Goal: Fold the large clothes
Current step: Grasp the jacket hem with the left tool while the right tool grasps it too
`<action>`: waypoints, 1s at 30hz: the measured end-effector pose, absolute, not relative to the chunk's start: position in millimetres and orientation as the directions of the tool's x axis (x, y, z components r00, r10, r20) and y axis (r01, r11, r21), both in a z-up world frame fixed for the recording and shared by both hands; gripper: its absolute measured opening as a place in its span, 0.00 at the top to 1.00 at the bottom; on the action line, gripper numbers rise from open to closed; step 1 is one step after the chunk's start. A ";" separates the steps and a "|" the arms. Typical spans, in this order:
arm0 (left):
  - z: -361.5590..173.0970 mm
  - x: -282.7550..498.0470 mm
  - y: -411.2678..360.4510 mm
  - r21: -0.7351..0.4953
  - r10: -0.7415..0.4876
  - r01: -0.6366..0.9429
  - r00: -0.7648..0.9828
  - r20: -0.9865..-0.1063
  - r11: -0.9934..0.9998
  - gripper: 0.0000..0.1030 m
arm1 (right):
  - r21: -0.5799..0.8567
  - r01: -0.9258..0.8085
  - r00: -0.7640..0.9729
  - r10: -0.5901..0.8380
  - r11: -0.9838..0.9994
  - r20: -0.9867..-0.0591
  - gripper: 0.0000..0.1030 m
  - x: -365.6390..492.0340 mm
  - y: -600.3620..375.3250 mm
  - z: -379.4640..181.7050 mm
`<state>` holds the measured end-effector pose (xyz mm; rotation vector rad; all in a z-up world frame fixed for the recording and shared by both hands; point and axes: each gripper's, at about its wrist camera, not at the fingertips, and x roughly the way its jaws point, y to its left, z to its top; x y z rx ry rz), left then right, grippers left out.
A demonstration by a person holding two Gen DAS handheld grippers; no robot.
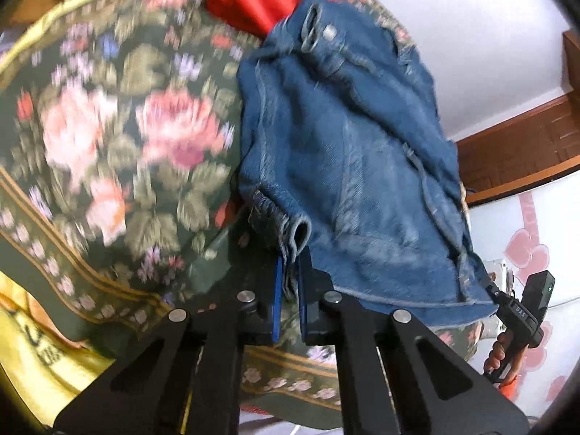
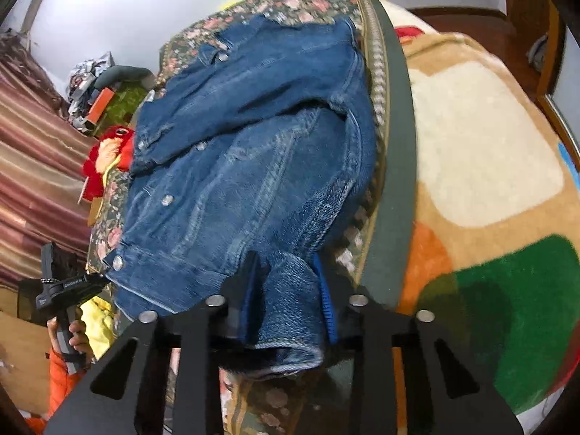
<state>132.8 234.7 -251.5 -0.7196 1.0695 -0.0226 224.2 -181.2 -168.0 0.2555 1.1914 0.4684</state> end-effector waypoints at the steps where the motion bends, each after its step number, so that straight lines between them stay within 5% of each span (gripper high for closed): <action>1: -243.1 135.5 234.8 -0.542 -0.337 -0.307 0.523 -0.783 0.782 0.94 | 0.431 -0.230 0.311 0.486 0.872 -0.817 0.82 225.8 -179.4 -160.2; 9: -171.5 162.6 226.8 -0.409 -0.169 -0.227 0.660 -0.732 0.884 0.95 | 0.370 -0.328 0.440 0.488 0.869 -0.754 0.87 252.5 -153.9 -114.3; 18: -99.7 246.1 229.8 -0.403 -0.107 -0.194 0.782 -0.614 0.894 0.95 | 0.334 -0.358 0.560 0.486 0.872 -0.671 0.88 311.6 -139.1 -71.6; 27: -75.4 344.0 253.4 -0.373 -0.006 -0.236 0.839 -0.543 0.897 1.00 | 0.407 -0.268 0.600 0.482 0.873 -0.639 0.88 411.6 -139.3 -77.2; 30: -88.7 389.0 256.0 -0.322 0.000 -0.239 0.804 -0.595 0.916 1.00 | 0.404 -0.242 0.588 0.464 0.882 -0.662 0.88 442.8 -127.8 -99.9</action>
